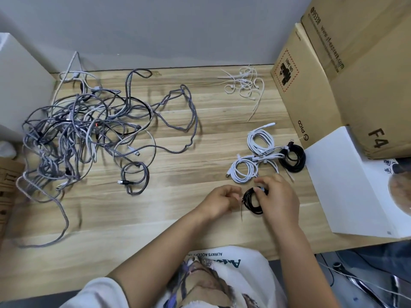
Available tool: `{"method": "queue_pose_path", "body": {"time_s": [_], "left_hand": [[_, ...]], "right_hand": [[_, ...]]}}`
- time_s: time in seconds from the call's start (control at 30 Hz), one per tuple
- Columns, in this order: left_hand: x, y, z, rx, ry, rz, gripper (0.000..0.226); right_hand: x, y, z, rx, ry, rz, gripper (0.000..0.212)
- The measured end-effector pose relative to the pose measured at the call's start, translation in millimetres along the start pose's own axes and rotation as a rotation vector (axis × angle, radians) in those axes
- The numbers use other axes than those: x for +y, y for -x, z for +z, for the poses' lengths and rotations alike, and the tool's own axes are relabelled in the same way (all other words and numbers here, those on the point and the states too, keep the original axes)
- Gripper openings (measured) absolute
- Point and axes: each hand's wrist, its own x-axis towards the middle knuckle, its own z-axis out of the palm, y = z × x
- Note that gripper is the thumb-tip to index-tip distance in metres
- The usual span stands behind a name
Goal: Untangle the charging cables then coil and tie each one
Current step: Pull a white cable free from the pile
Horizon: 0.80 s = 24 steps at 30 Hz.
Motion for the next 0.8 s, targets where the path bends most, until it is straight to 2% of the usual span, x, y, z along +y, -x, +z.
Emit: {"method": "queue_pose_path", "body": {"time_s": [0.1, 0.2, 0.27, 0.37, 0.43, 0.47, 0.53, 0.6, 0.7, 0.8], "left_hand": [[-1.1, 13.2, -15.1, 0.054, -0.031, 0.098, 0.024], [-9.3, 28.8, -44.0, 0.235, -0.001, 0.237, 0.026], [-17.7, 41.0, -64.4, 0.459, 0.034, 0.31, 0.03], [-33.0, 58.3, -95.5, 0.885, -0.109, 0.391, 0.03], [-42.8, 69.4, -117.2, 1.113, -0.232, 0.423, 0.03], [-47.2, 73.8, -128.2, 1.175, -0.253, 0.406, 0.032], [-56.0, 77.0, -147.8, 1.179, -0.218, 0.299, 0.036], [-62.8, 73.7, -161.0, 1.08, -0.2, 0.21, 0.037], [-66.0, 69.4, -169.2, 0.963, -0.196, 0.176, 0.024], [-59.0, 69.2, -164.9, 0.908, -0.182, 0.191, 0.02]], "right_hand": [[-22.8, 3.6, -8.2, -0.01, -0.165, -0.052, 0.017], [-57.0, 6.2, -1.6, -0.135, -0.31, -0.164, 0.014], [-79.6, 9.6, 12.4, -0.268, -0.309, -0.269, 0.014], [-110.8, 14.8, 40.5, -0.506, -0.338, -0.384, 0.017], [-128.6, 15.6, 61.3, -0.632, -0.403, -0.371, 0.022], [-136.5, 14.1, 71.9, -0.677, -0.432, -0.328, 0.025], [-150.0, 9.3, 90.7, -0.75, -0.51, -0.172, 0.029], [-159.6, 4.4, 105.5, -0.817, -0.653, 0.018, 0.029], [-172.9, -0.9, 119.9, -0.862, -0.888, 0.267, 0.018], [-178.5, -5.5, 123.7, -0.832, -0.978, 0.411, 0.029]]}}
